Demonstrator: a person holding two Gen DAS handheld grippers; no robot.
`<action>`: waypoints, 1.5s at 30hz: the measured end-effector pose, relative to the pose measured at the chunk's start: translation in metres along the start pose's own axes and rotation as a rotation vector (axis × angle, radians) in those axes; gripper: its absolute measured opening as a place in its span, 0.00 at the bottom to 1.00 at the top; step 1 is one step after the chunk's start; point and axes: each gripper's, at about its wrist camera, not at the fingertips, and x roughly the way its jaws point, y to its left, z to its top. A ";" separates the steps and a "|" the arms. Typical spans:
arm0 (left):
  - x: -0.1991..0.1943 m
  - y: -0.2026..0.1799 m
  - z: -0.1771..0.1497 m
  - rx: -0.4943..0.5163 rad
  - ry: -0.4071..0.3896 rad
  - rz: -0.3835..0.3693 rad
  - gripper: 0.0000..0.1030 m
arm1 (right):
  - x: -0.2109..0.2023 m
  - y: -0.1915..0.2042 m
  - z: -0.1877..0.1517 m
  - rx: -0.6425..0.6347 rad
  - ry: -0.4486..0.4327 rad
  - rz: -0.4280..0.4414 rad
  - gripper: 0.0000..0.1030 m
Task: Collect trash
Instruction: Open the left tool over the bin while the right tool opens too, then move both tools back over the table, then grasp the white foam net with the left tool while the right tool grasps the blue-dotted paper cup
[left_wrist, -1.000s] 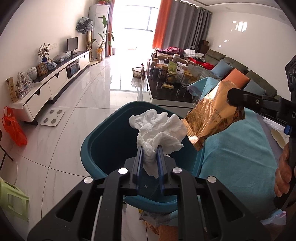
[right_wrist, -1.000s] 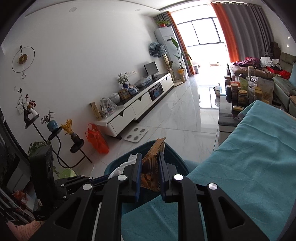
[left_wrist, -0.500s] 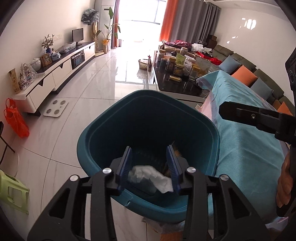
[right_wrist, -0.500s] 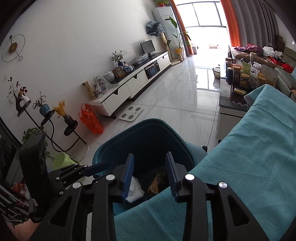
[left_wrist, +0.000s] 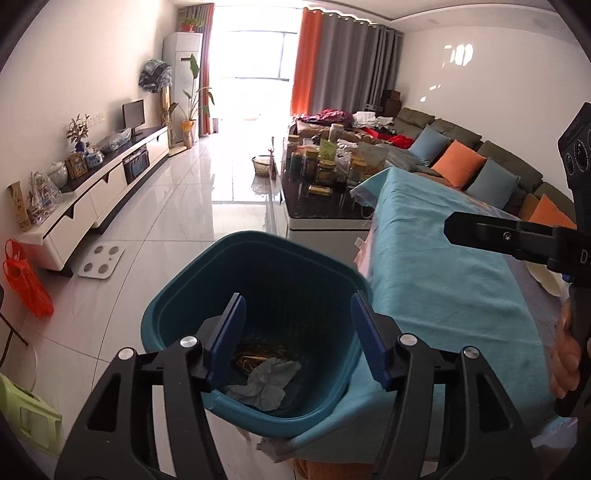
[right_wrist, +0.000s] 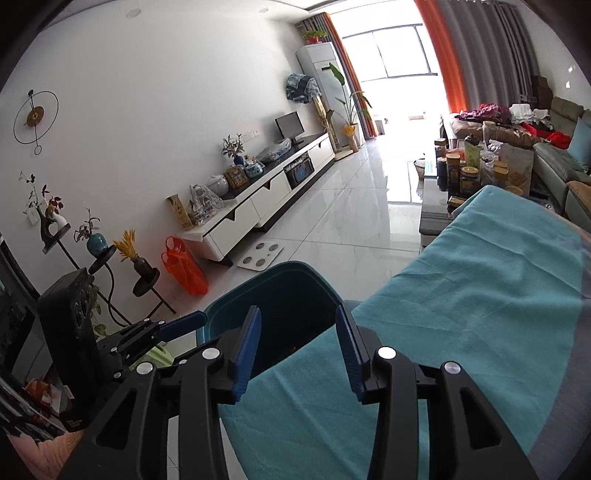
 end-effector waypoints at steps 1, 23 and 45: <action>-0.003 -0.008 0.002 0.013 -0.012 -0.022 0.58 | -0.010 -0.002 -0.001 0.002 -0.016 -0.009 0.41; 0.015 -0.244 0.014 0.380 -0.057 -0.417 0.63 | -0.192 -0.113 -0.083 0.215 -0.236 -0.429 0.50; 0.082 -0.338 0.031 0.534 0.052 -0.453 0.59 | -0.274 -0.186 -0.142 0.381 -0.303 -0.681 0.43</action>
